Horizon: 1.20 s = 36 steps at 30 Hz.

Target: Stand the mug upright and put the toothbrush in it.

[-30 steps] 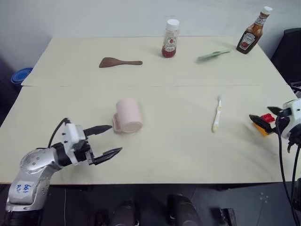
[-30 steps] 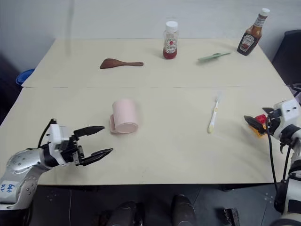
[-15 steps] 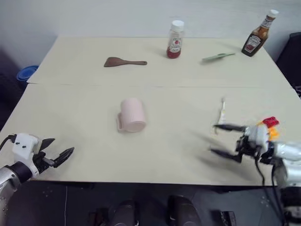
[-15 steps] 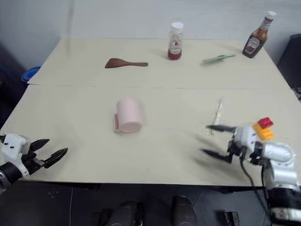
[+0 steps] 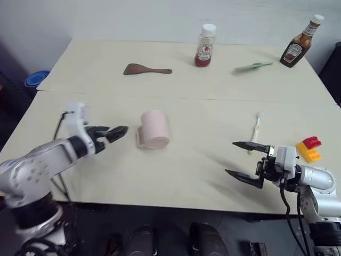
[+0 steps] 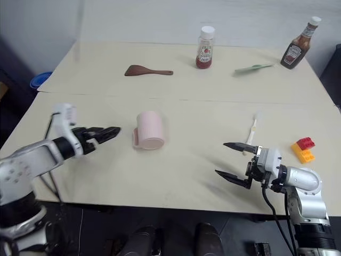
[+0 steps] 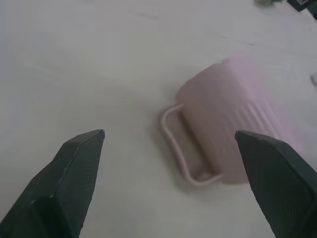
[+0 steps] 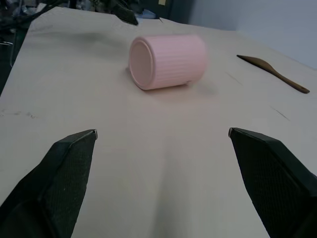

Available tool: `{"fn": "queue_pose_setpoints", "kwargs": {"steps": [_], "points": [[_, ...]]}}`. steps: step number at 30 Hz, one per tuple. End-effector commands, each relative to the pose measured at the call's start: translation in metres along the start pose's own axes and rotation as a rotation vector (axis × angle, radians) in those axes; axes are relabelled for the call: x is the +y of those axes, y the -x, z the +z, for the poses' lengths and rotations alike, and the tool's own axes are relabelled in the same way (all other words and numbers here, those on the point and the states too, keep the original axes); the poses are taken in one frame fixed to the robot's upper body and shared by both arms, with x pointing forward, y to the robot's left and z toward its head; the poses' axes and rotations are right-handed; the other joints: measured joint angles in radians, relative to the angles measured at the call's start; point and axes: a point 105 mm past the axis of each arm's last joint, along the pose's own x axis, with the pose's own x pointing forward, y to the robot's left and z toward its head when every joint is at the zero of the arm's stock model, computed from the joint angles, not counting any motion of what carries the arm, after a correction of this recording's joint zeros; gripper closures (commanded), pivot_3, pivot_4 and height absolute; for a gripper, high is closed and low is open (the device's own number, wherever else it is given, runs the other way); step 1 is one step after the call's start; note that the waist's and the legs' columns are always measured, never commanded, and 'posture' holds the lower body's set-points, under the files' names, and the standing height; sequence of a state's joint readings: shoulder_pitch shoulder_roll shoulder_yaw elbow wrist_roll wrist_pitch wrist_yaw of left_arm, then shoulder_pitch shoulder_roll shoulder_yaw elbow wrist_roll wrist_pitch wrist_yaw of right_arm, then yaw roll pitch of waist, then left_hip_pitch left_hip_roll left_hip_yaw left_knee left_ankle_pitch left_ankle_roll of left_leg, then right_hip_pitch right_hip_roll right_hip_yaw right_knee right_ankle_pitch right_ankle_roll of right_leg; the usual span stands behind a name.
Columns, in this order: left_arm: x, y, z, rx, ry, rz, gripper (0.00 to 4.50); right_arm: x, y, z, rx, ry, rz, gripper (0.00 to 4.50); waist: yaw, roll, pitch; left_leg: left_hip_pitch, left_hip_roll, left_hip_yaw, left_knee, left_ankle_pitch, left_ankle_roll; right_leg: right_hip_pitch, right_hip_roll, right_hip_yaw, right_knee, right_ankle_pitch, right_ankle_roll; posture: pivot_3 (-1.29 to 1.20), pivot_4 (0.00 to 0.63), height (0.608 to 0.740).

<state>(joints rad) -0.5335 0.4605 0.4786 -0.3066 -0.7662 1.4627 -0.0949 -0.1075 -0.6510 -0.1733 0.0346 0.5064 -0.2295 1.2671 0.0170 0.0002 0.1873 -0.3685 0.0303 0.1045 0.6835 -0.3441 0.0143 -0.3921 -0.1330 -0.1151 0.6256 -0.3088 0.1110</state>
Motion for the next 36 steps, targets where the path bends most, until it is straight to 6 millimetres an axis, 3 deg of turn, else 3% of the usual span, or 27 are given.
{"fn": "queue_pose_setpoints", "kwargs": {"steps": [1, 9, 13, 21, 24, 28, 36], "points": [[0.019, -0.014, -0.007, 0.083, 0.007, 0.115, 0.00, -0.004, 0.001, 0.014, -0.014, 0.044, -0.038, 0.05, -0.005, 0.000, 0.000, 0.000, 0.000, 0.000, 0.000, 0.000, -0.001, 0.000, 0.001, 0.000, 0.000, 0.000, 0.000, 0.00, 0.150, 0.740], [-0.002, -0.047, -0.032, 0.331, -0.061, 0.019, 0.00, -0.004, 0.009, 0.017, -0.003, 0.050, -0.095, 0.05, 0.010, -0.001, 0.000, 0.000, 0.001, 0.001, 0.000, 0.001, -0.001, -0.001, 0.000, 0.002, 0.001, 0.000, 0.000, 0.00, 0.150, 0.740], [-0.024, -0.066, -0.032, 0.362, 0.035, -0.080, 0.00, 0.001, 0.015, 0.012, 0.000, 0.042, -0.104, 0.05, 0.021, -0.001, 0.000, 0.000, 0.000, 0.000, 0.001, 0.001, 0.000, 0.001, -0.001, 0.002, 0.000, 0.000, 0.000, 0.00, 0.150, 0.740], [-0.039, -0.089, -0.045, 0.510, -0.044, -0.048, 0.00, 0.005, 0.024, -0.003, -0.002, 0.017, -0.128, 0.05, 0.026, -0.001, -0.003, 0.002, -0.002, 0.000, 0.001, 0.001, 0.000, 0.002, 0.000, 0.002, 0.001, 0.000, 0.001, 0.00, 0.150, 0.740], [-0.041, -0.094, -0.052, 0.542, -0.094, -0.043, 0.57, 0.004, 0.026, -0.007, -0.013, 0.013, -0.150, 0.00, 0.028, -0.001, -0.004, 0.005, -0.002, 0.000, 0.001, 0.001, 0.000, 0.004, 0.000, 0.002, 0.000, 0.000, 0.001, 0.00, 0.150, 0.740], [-0.045, -0.097, -0.059, 0.561, -0.099, -0.063, 1.79, 0.005, 0.029, -0.012, -0.013, 0.010, -0.159, 0.00, 0.027, 0.000, -0.004, 0.015, 0.000, 0.001, -0.002, 0.001, -0.001, 0.014, 0.000, 0.003, -0.004, 0.000, 0.001, 0.00, 0.150, 0.740], [-0.041, -0.094, -0.059, 0.534, -0.060, -0.065, 4.18, 0.005, 0.034, -0.016, -0.007, 0.012, -0.174, 0.00, 0.024, 0.000, -0.004, 0.015, 0.001, 0.000, -0.002, 0.000, 0.000, 0.015, 0.000, 0.002, -0.003, 0.000, 0.001, 0.00, 0.150, 0.740]]}}
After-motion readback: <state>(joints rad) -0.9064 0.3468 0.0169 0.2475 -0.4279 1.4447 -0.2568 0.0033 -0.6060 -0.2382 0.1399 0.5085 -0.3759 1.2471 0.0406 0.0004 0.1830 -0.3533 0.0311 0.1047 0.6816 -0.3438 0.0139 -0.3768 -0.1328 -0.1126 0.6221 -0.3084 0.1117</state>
